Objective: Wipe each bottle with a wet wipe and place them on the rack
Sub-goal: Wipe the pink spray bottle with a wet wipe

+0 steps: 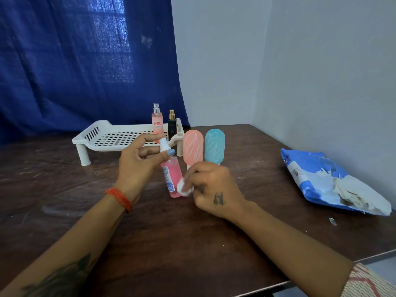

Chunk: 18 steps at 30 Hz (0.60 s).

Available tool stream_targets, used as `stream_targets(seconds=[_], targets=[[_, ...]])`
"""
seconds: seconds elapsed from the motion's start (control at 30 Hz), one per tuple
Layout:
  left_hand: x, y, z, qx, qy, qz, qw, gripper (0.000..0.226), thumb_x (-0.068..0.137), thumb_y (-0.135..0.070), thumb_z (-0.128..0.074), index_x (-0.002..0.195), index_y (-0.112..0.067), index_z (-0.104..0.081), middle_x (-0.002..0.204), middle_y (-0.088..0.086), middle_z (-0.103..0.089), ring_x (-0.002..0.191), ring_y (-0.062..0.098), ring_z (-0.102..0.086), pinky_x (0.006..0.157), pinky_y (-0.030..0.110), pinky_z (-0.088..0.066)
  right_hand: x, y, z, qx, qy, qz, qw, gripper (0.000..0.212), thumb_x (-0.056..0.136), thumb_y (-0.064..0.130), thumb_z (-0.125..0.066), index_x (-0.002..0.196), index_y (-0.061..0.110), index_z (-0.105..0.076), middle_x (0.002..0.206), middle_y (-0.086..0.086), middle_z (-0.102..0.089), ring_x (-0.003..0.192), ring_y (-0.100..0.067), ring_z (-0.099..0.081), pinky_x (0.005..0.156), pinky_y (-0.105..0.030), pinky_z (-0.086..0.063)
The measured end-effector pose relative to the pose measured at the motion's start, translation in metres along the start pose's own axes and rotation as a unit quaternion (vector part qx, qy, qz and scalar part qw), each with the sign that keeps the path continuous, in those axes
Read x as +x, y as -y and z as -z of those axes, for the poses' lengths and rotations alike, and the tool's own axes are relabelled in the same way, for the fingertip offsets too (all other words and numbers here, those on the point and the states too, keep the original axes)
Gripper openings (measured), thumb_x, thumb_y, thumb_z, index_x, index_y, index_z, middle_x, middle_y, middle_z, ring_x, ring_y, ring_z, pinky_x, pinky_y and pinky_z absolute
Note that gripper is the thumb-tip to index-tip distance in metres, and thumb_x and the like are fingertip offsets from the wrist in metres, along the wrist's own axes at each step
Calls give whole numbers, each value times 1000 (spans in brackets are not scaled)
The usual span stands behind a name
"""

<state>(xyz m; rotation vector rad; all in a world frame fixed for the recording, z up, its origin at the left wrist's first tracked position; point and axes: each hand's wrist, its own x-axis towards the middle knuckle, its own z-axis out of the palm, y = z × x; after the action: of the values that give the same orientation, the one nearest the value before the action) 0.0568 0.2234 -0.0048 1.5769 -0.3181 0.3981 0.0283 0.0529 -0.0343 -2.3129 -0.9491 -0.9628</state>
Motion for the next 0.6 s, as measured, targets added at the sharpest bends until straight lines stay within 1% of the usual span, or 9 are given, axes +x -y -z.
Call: stream_targets(seconds=[0.07, 0.1, 0.13, 0.2, 0.3, 0.37, 0.43, 0.5, 0.6], targets=[[-1, -1, -1, -5, 3, -3, 1000, 36, 70, -5, -76, 100, -22, -64, 83, 3, -73, 78, 12, -69, 71, 21, -53, 3, -1, -2, 10, -92, -14, 996, 15, 71, -1, -71, 84, 7, -73, 89, -6, -68, 85, -11, -61, 75, -20, -53], [-2, -1, -2, -5, 4, -8, 1000, 35, 71, -4, -76, 98, -23, -64, 81, 0, -73, 76, 9, -69, 69, 18, -53, 5, 0, -3, 6, -118, -13, 993, 16, 74, 0, -72, 89, 6, -72, 92, -8, -67, 89, -12, -60, 78, -18, -51], [-2, -1, -3, -4, 6, -14, 1000, 35, 71, -3, -75, 98, -22, -64, 80, -3, -73, 75, 6, -69, 67, 16, -53, 7, 1, -5, -1, -123, -7, 992, 19, 76, 2, -72, 94, 5, -72, 95, -9, -67, 92, -13, -60, 80, -18, -50], [-2, -2, -3, 0, 8, -21, 1000, 34, 72, -3, -74, 102, -18, -64, 83, -2, -72, 75, 4, -69, 65, 14, -52, 10, 3, -8, -10, -102, 5, 995, 23, 77, 2, -71, 100, 5, -71, 99, -11, -67, 95, -16, -60, 83, -19, -49], [-2, -3, -2, 2, 8, -25, 1000, 37, 72, -4, -74, 106, -13, -64, 84, 2, -73, 74, 7, -69, 67, 17, -54, 9, 3, -10, -16, -78, 23, 997, 23, 77, 0, -68, 99, 7, -72, 98, -11, -66, 93, -19, -59, 82, -21, -47], [-2, -2, -3, 7, 6, -27, 1000, 36, 71, -5, -75, 104, -16, -64, 81, 0, -73, 73, 8, -69, 68, 18, -55, 6, 4, -8, -26, -49, 48, 997, 22, 75, -1, -67, 93, 8, -73, 95, -10, -65, 90, -20, -58, 77, -26, -47], [-1, -2, -4, 14, 7, -30, 999, 37, 71, -6, -75, 104, -16, -64, 79, -1, -72, 73, 7, -69, 67, 17, -54, 4, 6, -7, -22, -4, 61, 998, 20, 75, 3, -63, 89, 11, -74, 93, -9, -64, 86, -21, -57, 69, -30, -49], [-1, -1, -3, 12, 6, -31, 999, 38, 71, -6, -76, 107, -14, -64, 75, -3, -73, 73, 7, -69, 66, 16, -53, 2, 7, -5, -10, 45, 61, 997, 21, 75, 3, -64, 88, 15, -75, 90, -5, -63, 82, -20, -56, 63, -32, -50], [-1, 0, -2, 10, 7, -29, 1000, 38, 73, -6, -75, 108, -14, -64, 79, -2, -73, 75, 6, -69, 68, 17, -54, 1, 8, -2, -9, 90, 57, 994, 25, 69, 0, -67, 83, 18, -76, 87, -2, -63, 78, -17, -55, 57, -31, -48]])
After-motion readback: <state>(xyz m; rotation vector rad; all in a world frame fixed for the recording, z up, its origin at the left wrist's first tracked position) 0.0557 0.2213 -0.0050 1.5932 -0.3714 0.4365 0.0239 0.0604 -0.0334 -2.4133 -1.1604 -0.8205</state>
